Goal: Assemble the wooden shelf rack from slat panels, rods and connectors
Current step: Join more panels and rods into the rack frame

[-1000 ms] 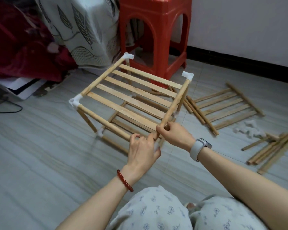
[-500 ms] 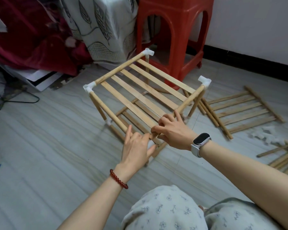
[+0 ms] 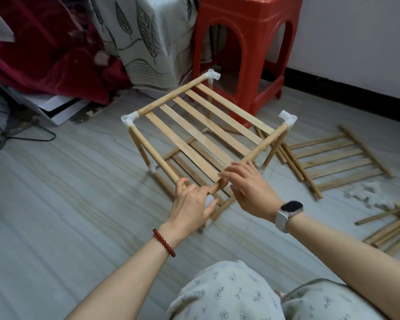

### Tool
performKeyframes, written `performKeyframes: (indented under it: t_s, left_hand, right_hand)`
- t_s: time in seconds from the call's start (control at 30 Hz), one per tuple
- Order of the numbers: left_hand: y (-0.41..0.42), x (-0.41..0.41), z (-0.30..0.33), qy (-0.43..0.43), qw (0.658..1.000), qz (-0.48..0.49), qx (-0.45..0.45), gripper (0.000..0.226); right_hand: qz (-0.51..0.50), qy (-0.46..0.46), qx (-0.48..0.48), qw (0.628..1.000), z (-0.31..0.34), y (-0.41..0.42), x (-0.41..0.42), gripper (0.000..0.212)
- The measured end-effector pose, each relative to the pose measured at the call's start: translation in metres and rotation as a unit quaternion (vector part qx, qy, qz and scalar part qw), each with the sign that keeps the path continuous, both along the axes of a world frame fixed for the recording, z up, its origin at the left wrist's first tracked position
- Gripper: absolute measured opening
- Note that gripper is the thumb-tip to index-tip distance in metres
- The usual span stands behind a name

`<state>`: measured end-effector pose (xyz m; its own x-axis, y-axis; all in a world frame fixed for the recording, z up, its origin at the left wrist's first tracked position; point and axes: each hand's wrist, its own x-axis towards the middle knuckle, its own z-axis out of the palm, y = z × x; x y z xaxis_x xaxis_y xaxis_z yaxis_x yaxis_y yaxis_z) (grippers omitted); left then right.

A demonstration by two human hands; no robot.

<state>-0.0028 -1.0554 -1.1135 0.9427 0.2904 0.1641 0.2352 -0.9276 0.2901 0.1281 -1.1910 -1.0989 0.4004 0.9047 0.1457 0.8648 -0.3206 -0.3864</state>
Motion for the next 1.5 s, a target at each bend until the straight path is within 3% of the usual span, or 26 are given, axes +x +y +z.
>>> performKeyframes:
  t_s: [0.1,0.13,0.2,0.23,0.27,0.37,0.67,0.73,0.87,0.97,1.1,1.27,1.37,1.43,1.5]
  left_hand:
    - [-0.005,0.008,0.0,-0.009,0.999,0.001,-0.04,0.03]
    - [-0.009,0.013,0.001,-0.012,0.999,0.004,-0.052,0.032]
    - [-0.018,0.025,0.004,-0.014,0.997,0.016,-0.069,0.034]
    - [-0.022,0.033,0.007,-0.018,0.997,0.022,-0.079,0.033]
    - [-0.026,0.04,0.011,-0.023,0.995,0.026,-0.09,0.032]
    - [-0.032,0.066,0.03,-0.035,0.989,0.043,-0.14,0.027]
    - [-0.042,0.115,0.094,-0.05,0.931,0.051,-0.357,0.037]
    - [-0.044,0.123,0.1,-0.053,0.9,0.047,-0.431,0.045]
    - [-0.053,0.126,0.115,-0.104,0.799,0.023,-0.592,0.05]
    - [-0.062,0.124,0.123,-0.129,0.73,0.015,-0.671,0.042]
    - [-0.068,0.113,0.122,-0.098,0.688,0.032,-0.718,0.032]
    - [-0.072,0.096,0.108,-0.016,0.591,0.039,-0.806,0.018]
    - [-0.084,0.089,0.094,0.031,0.544,0.073,-0.836,0.02]
    - [-0.089,0.088,0.085,0.047,0.54,0.087,-0.836,0.022]
    - [-0.092,0.088,0.08,0.077,0.565,0.08,-0.817,0.023]
  right_hand:
    - [-0.201,0.166,0.086,0.962,-0.004,-0.012,0.001,0.047]
    - [-0.267,0.275,0.091,0.919,-0.003,-0.011,0.005,0.051]
    - [-0.322,0.548,0.132,0.76,0.003,-0.003,0.012,0.05]
    - [-0.311,0.63,0.155,0.695,0.006,0.002,0.017,0.04]
    - [-0.291,0.643,0.159,0.691,0.007,0.007,0.022,0.029]
    - [-0.273,0.558,0.165,0.766,0.017,0.02,0.035,0.012]
    - [-0.215,0.369,0.121,0.896,0.101,0.029,0.091,0.026]
    - [-0.198,0.325,0.098,0.92,0.119,0.029,0.102,0.034]
    - [-0.151,0.247,0.053,0.956,0.148,0.03,0.111,0.036]
    - [-0.108,0.199,0.01,0.974,0.161,0.033,0.11,0.034]
    - [-0.081,0.157,-0.029,0.984,0.158,0.024,0.098,0.021]
    - [-0.179,0.125,0.036,0.975,0.117,-0.019,0.076,0.032]
    - [-0.231,0.054,0.043,0.971,0.086,-0.048,0.063,0.034]
    - [-0.238,0.063,0.048,0.968,0.069,-0.056,0.055,0.03]
    - [-0.249,0.105,0.078,0.96,0.058,-0.063,0.053,0.027]
